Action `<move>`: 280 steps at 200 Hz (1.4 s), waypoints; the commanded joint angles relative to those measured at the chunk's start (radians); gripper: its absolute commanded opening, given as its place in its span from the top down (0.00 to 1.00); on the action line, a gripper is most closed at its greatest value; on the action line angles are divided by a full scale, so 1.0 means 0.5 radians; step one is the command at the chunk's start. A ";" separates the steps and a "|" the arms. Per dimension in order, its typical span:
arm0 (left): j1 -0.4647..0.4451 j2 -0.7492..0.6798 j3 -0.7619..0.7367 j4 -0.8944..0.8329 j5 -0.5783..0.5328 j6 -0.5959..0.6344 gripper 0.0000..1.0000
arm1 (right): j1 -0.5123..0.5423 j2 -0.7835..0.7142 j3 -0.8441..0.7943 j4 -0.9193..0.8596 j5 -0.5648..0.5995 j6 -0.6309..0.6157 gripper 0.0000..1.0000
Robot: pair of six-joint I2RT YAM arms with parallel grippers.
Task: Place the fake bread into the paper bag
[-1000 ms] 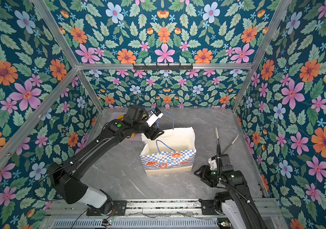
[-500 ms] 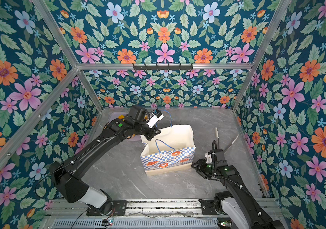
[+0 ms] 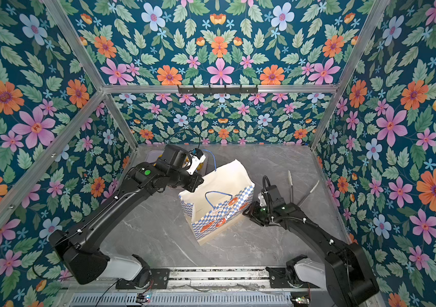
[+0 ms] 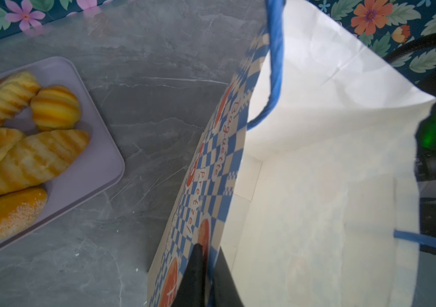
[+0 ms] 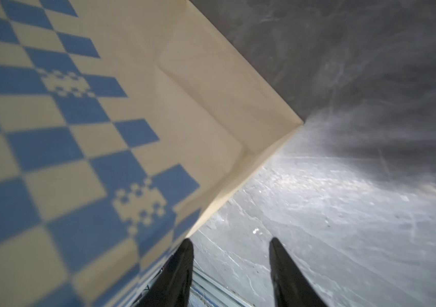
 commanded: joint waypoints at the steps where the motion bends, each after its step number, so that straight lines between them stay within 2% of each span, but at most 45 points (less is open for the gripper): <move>1: 0.004 -0.116 -0.083 -0.074 -0.158 -0.244 0.89 | 0.060 0.149 0.109 0.093 0.071 0.025 0.55; 33: 0.016 -0.343 -0.238 -0.111 -0.339 -0.445 0.82 | 0.120 0.335 0.250 0.150 0.075 0.027 0.55; 89: 0.028 -0.578 -0.273 -0.347 -0.509 -0.662 0.82 | 0.299 0.761 0.629 0.166 0.045 -0.003 0.55; 116: 0.027 -0.645 -0.247 -0.427 -0.525 -0.717 0.83 | 0.381 0.963 0.810 0.155 0.042 0.000 0.56; 170: 0.028 -0.717 -0.196 -0.632 -0.466 -0.825 0.83 | 0.460 1.160 1.026 0.125 0.011 -0.014 0.55; 190: 0.027 -0.753 -0.167 -0.697 -0.514 -0.848 0.74 | 0.481 1.217 1.101 0.104 0.005 -0.022 0.54; 221: 0.027 -0.747 -0.084 -0.766 -0.618 -0.819 0.40 | 0.486 1.200 1.131 0.057 0.060 -0.034 0.54; 232: 0.029 -0.732 -0.088 -0.753 -0.619 -0.788 0.32 | 0.489 1.168 1.128 0.031 0.083 -0.050 0.54; 245: 0.028 -0.695 -0.091 -0.743 -0.629 -0.746 0.28 | 0.487 1.129 1.114 -0.004 0.110 -0.066 0.53; 280: 0.028 -0.699 -0.184 -0.538 -0.589 -0.602 0.25 | 0.486 0.955 1.018 -0.093 0.218 -0.104 0.50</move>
